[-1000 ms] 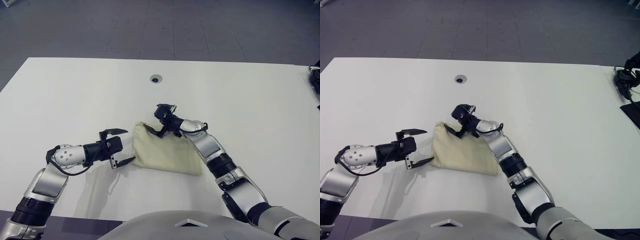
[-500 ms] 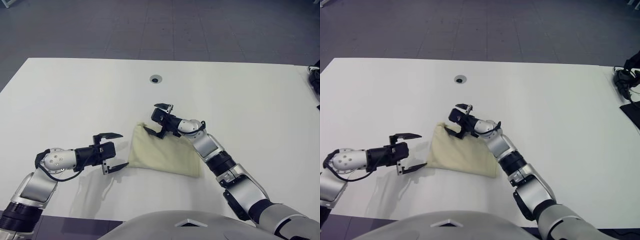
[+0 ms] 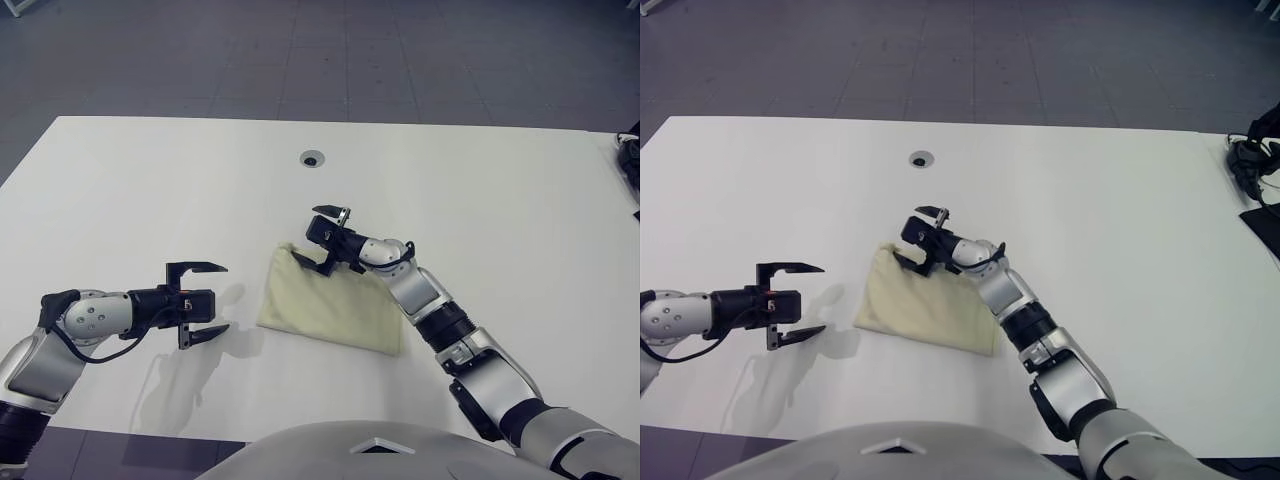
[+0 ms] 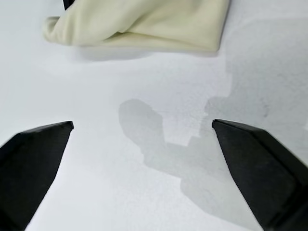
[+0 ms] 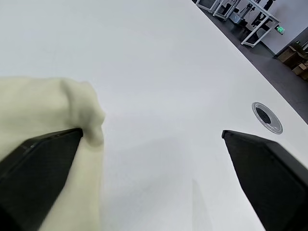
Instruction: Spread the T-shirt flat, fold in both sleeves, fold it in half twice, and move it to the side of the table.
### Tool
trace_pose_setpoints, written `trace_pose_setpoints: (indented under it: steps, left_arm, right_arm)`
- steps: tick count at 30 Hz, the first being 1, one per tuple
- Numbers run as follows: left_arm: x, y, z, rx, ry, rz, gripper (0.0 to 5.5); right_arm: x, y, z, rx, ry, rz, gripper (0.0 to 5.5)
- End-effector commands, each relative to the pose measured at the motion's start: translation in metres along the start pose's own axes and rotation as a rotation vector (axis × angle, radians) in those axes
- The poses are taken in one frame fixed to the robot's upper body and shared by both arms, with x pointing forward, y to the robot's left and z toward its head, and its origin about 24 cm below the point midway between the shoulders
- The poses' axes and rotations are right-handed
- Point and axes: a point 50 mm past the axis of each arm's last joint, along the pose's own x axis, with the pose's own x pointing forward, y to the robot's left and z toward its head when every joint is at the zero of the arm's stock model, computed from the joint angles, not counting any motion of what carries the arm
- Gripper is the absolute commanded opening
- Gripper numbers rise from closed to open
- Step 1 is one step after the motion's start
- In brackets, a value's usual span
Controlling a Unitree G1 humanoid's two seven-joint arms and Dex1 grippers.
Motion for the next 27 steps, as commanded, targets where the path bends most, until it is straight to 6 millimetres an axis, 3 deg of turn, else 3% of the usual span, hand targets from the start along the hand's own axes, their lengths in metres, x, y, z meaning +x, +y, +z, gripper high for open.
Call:
trace_pose_setpoints:
  steps: [1,5,9,13,19,24,27]
  left_arm:
    - [0.001,0.001,-0.004,-0.025,0.028,0.003,5.37]
    - [0.005,0.024,0.003,-0.138,-0.066,0.221,5.37]
    - [0.000,0.055,0.014,-0.416,-0.284,0.494,5.37]
    - [-0.011,0.082,0.016,-0.659,-0.421,0.755,5.37]
    - [-0.013,0.102,0.020,-0.863,-0.512,0.981,5.37]
    - [-0.018,0.114,0.026,-0.927,-0.620,1.170,5.37]
    - [-0.016,0.109,0.024,-0.917,-0.632,1.215,5.37]
  right_arm:
    - [-0.010,-0.006,-0.016,0.076,0.067,-0.030,5.40]
    - [-0.025,-0.038,0.008,0.213,-0.076,-0.106,5.40]
    - [-0.054,-0.070,0.030,0.342,-0.283,-0.163,5.40]
    - [-0.067,-0.075,0.032,0.394,-0.350,-0.157,5.40]
    - [-0.065,-0.055,0.031,0.436,-0.355,-0.055,5.40]
    - [-0.062,0.006,0.021,0.416,-0.352,0.205,5.40]
    - [-0.057,0.035,0.004,0.374,-0.318,0.329,5.40]
